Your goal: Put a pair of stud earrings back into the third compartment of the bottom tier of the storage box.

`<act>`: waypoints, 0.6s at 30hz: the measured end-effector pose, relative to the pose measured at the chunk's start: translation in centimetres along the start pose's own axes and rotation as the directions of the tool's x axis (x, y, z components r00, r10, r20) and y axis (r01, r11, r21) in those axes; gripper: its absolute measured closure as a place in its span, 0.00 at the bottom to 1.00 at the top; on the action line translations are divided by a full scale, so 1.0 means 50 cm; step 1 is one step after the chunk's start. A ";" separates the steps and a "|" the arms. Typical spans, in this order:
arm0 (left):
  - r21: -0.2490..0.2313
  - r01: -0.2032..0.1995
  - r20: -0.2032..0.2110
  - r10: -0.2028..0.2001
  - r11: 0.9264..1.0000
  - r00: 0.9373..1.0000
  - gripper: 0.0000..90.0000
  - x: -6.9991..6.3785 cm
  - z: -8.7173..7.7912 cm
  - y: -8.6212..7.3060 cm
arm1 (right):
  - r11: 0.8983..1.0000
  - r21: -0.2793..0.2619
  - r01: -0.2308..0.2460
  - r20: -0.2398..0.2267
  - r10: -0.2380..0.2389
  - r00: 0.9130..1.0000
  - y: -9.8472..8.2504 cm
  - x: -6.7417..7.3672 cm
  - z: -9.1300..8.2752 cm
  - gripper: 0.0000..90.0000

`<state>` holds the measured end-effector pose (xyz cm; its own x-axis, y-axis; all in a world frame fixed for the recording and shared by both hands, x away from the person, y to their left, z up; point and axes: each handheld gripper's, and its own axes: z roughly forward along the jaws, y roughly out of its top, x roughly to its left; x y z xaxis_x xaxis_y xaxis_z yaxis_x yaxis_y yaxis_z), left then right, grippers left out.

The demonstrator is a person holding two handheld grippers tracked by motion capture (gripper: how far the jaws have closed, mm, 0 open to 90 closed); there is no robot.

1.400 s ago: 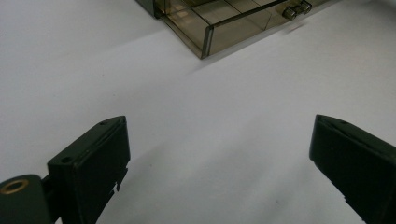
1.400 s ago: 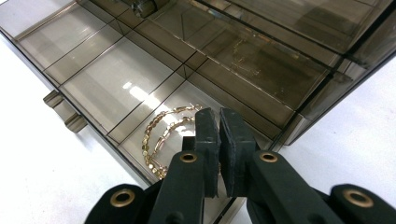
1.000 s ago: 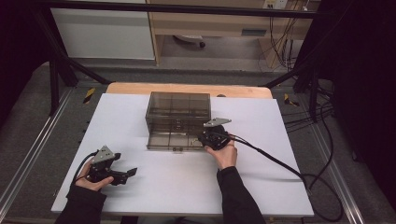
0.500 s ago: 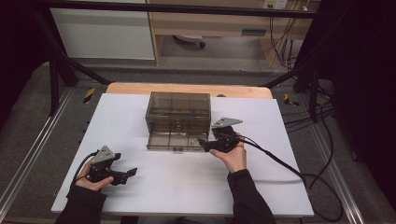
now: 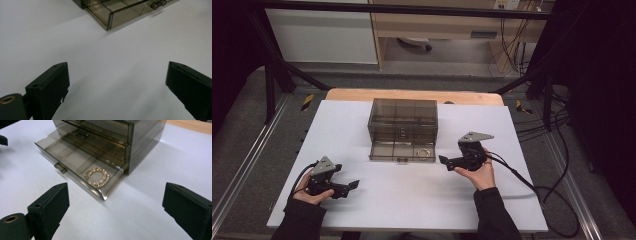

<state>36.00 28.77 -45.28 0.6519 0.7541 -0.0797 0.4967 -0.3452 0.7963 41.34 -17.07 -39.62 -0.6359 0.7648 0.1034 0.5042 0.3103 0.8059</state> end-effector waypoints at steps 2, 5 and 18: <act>0.000 0.000 0.000 0.000 1.000 1.000 0.06 0.000 0.000 0.000 | 1.000 -0.001 0.000 0.007 0.000 1.000 -0.008 -0.007 -0.008 0.07; 0.000 0.000 0.001 0.000 1.000 1.000 0.06 0.000 0.000 0.000 | 1.000 0.009 -0.011 0.012 0.011 1.000 -0.018 -0.017 -0.020 0.04; -0.001 -0.002 0.004 0.002 1.000 1.000 0.06 -0.001 0.000 0.000 | 0.999 0.025 -0.049 0.024 0.048 0.999 -0.084 -0.054 -0.052 0.01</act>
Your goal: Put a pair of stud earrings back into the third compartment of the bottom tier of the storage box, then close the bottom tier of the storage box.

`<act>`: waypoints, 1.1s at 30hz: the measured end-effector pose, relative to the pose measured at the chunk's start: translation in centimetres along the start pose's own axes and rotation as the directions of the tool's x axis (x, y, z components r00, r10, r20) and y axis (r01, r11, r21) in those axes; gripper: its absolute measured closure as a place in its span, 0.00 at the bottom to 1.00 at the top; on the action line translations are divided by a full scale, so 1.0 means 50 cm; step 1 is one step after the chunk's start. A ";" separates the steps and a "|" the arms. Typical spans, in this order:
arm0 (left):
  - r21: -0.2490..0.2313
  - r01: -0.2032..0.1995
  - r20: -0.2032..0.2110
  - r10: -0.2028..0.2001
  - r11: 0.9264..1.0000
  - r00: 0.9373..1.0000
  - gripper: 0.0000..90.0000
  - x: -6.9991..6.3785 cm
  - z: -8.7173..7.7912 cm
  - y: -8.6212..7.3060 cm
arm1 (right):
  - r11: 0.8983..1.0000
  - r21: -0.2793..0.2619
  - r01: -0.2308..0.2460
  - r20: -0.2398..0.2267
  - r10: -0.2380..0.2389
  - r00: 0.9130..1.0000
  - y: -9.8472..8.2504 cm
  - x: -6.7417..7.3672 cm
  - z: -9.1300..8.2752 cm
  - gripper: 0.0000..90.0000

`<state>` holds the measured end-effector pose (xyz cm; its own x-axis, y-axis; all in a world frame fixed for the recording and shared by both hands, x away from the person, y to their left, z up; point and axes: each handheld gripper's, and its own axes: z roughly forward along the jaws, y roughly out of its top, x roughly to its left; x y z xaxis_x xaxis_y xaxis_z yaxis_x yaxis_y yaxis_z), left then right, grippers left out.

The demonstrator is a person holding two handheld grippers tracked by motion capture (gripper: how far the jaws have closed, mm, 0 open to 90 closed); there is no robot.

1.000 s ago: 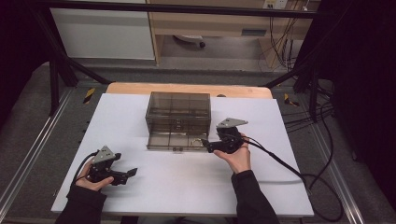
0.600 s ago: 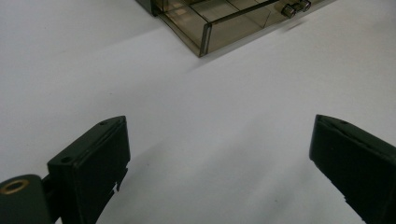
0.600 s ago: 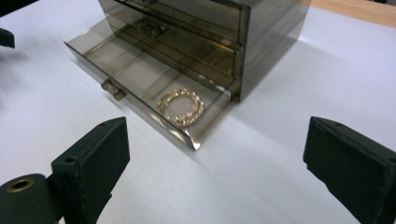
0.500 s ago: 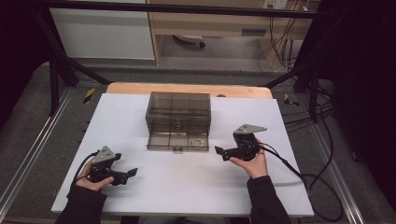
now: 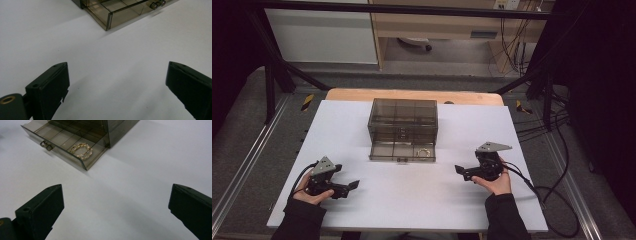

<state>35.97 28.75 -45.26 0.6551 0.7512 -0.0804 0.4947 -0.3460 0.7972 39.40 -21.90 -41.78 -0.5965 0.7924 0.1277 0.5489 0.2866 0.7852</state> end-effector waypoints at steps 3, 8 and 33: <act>0.001 -0.001 0.000 0.001 1.000 1.000 0.06 -0.001 0.001 0.000 | 1.000 0.003 -0.008 -0.003 0.008 1.000 -0.017 -0.009 -0.009 0.01; 0.002 -0.004 0.003 0.004 1.000 1.000 0.06 -0.003 0.002 0.001 | 1.000 0.016 -0.025 -0.009 0.026 1.000 -0.044 -0.026 -0.021 0.01; 0.003 -0.018 0.046 0.018 1.000 0.999 0.06 -0.031 0.013 0.019 | 0.999 0.008 -0.040 -0.043 0.040 0.998 -0.092 -0.050 -0.046 0.01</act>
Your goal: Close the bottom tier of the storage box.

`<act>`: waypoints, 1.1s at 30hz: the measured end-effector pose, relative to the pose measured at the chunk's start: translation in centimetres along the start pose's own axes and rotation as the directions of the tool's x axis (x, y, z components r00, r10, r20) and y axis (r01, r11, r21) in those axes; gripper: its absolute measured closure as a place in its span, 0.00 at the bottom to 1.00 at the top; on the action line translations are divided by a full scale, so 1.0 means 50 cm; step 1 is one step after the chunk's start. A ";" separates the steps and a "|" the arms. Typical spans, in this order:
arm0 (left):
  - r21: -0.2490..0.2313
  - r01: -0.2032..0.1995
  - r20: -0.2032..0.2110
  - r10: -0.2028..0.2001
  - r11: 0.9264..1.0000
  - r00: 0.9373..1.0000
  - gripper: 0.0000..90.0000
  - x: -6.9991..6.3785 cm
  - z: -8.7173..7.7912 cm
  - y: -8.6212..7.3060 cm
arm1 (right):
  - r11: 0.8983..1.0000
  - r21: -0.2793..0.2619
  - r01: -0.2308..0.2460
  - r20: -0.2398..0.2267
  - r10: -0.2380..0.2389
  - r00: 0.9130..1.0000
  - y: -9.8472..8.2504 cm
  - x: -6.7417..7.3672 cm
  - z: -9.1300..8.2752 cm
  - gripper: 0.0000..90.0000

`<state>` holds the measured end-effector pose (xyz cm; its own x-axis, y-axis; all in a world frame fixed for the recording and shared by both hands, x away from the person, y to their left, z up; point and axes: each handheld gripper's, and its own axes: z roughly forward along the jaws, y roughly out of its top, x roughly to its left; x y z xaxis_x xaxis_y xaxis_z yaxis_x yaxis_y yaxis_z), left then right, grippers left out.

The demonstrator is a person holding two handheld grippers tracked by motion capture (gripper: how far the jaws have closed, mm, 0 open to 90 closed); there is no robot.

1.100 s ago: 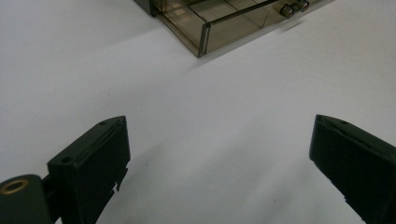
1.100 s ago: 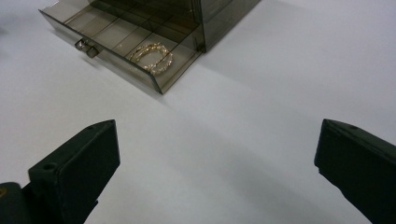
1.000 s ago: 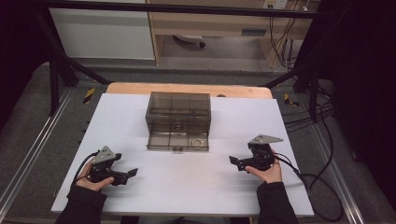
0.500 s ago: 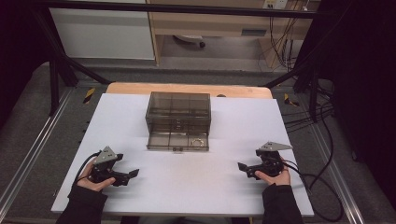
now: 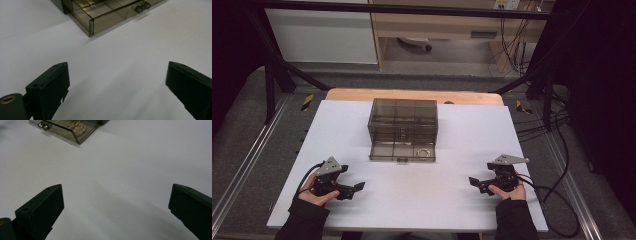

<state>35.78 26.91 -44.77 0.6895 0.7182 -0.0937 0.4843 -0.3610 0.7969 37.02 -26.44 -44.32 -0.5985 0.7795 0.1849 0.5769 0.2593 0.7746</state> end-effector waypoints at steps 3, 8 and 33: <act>0.000 -0.005 0.007 0.005 1.000 1.000 0.06 -0.007 0.004 0.006 | 1.000 0.004 0.007 -0.001 -0.007 1.000 -0.002 -0.002 0.001 0.01; 0.006 -0.018 0.020 0.018 1.000 1.000 0.07 -0.017 0.011 0.018 | 1.000 -0.001 0.001 -0.005 -0.001 1.000 -0.002 -0.002 -0.002 0.01; 0.048 -0.061 0.051 0.059 0.997 0.997 0.19 -0.054 0.056 0.081 | 1.000 -0.003 0.002 -0.004 -0.002 1.000 -0.004 -0.001 -0.008 0.01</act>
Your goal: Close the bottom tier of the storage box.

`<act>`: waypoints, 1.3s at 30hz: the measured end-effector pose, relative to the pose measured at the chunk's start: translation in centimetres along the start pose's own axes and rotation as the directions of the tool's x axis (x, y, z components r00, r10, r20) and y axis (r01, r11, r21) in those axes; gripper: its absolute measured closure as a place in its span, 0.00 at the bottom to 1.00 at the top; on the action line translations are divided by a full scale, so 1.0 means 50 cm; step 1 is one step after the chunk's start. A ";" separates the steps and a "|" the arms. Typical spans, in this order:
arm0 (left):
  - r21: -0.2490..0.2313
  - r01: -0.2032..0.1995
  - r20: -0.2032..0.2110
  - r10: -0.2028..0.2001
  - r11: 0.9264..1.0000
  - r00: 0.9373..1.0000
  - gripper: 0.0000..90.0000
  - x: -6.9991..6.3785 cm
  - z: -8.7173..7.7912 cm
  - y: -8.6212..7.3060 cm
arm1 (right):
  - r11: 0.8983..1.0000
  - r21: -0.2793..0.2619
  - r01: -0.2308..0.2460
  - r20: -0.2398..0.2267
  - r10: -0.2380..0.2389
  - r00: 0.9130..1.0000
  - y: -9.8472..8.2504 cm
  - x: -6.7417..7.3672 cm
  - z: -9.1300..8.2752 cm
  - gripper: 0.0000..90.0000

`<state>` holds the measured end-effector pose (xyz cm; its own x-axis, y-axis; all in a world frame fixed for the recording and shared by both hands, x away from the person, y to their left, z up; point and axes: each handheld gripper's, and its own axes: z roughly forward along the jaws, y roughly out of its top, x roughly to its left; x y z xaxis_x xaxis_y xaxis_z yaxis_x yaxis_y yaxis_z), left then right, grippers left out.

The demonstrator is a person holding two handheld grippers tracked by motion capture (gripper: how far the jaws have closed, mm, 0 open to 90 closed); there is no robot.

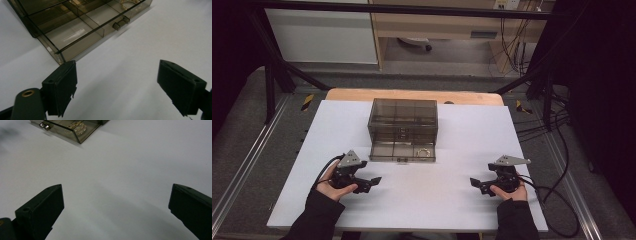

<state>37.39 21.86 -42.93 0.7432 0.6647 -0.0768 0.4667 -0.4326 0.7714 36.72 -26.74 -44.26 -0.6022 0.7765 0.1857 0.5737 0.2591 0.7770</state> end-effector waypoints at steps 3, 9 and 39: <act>0.011 -0.002 0.006 0.002 1.000 1.000 0.22 -0.004 0.007 0.008 | 1.000 0.003 0.005 0.000 -0.005 1.000 0.000 0.000 0.001 0.01; 0.022 -0.006 0.004 0.006 1.000 1.000 0.28 -0.010 0.020 0.020 | 1.000 0.001 0.002 0.002 -0.002 1.000 0.000 0.000 0.000 0.01; 0.041 -0.028 -0.011 0.029 0.999 1.000 0.71 -0.034 0.081 0.071 | 1.000 0.001 0.001 -0.002 -0.001 1.000 -0.001 0.001 -0.001 0.01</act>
<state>39.73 16.75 -42.62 0.7509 0.6586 -0.0477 0.4647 -0.4758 0.7468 36.62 -26.74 -44.27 -0.6038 0.7751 0.1862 0.5737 0.2603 0.7766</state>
